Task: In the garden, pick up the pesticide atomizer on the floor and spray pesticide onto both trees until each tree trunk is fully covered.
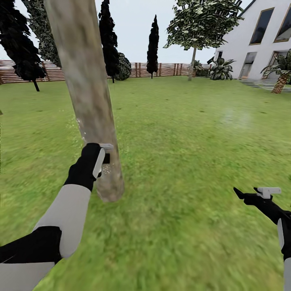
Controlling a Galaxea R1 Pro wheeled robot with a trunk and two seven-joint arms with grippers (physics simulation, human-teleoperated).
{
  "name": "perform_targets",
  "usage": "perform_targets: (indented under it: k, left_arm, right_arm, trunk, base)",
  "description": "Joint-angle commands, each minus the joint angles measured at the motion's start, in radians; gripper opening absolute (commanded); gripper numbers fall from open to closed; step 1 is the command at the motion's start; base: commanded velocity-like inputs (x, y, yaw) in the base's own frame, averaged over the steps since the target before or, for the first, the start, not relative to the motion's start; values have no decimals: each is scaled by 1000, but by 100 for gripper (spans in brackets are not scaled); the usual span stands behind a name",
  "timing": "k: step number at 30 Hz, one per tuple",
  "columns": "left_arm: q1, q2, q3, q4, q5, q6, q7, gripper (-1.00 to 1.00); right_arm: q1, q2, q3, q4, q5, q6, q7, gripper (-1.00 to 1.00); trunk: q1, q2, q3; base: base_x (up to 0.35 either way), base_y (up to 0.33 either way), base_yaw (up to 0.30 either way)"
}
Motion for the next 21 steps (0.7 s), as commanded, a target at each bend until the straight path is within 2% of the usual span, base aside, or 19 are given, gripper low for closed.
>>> perform_targets:
  k: [1, 3, 5, 6, 8, 9, 11, 17, 21]
  left_arm:
    - [2, -1, 0, 0, -2, 0, 0, -100]
    - [6, -3, 0, 1, -1, -5, -3, -100]
    - [8, -15, -1, 3, 5, -9, -8, -100]
    - [8, -21, -2, 10, 22, -9, -11, -100]
    - [8, -28, -20, 18, 91, -10, -26, -100]
    - [6, -27, -35, 19, 98, -10, -25, -100]
    - [-8, -25, -55, 15, 105, -6, -21, -100]
    - [-183, -20, -56, 27, 102, 8, -18, -100]
    - [-179, -20, -53, 31, 103, 11, -17, -100]
  right_arm:
    - [0, 0, 0, 0, 0, 0, 0, 100]
    - [0, 0, 0, 0, 0, 0, 0, 100]
    - [0, 0, 0, 0, 0, 0, 0, 100]
    - [0, 0, 0, -1, 0, 0, 0, 100]
    - [0, 0, 0, -1, 0, 0, 0, 100]
    - [0, 0, 0, -1, 0, 0, 0, 100]
    - [0, 0, 0, -2, 0, 0, 0, 100]
    - [0, 0, 0, -2, 0, 0, 0, 100]
    - [0, 0, 0, -1, 0, 0, 0, 100]
  trunk:
    - [0, 0, 0]
    - [0, 0, 0]
    - [0, 0, 0]
    - [0, 0, 0]
    - [0, 0, 0]
    - [0, 0, 0]
    - [0, 0, 0]
    - [0, 0, 0]
    - [0, 0, 0]
  base:
    - [-288, 0, 0]
    - [-320, 0, 0]
    - [-182, 0, 0]
    - [-66, 0, 0]
    - [-14, 0, 0]
    - [-4, 0, 0]
    - [-1, 0, 0]
    - [0, 0, 0]
    - [0, 0, 0]
